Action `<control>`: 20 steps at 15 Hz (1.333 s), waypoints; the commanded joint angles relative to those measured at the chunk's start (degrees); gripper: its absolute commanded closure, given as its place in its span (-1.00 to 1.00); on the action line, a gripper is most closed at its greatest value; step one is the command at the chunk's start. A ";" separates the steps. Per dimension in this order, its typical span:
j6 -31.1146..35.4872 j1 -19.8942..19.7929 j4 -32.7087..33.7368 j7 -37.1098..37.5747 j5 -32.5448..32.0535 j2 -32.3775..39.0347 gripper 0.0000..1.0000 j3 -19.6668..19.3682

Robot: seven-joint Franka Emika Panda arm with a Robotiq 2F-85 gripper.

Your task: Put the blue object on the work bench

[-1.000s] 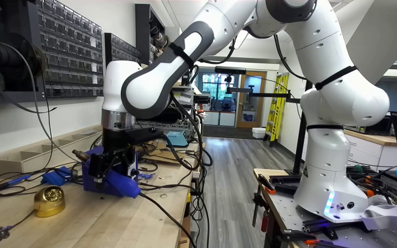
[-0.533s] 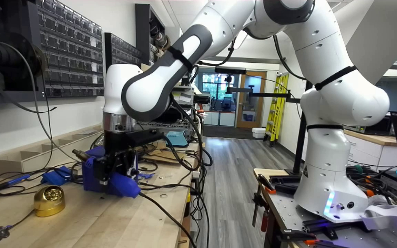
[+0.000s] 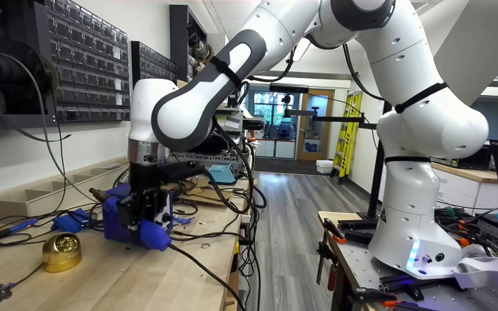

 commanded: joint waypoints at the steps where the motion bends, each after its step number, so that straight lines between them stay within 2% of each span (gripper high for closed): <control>1: 1.23 -0.32 -0.88 -1.11 1.28 -2.46 0.67 0.23; 13: 10.09 0.34 -7.75 -1.60 1.27 -12.22 0.67 1.29; 20: 7.53 0.22 -8.88 -9.32 5.05 -12.45 0.67 6.80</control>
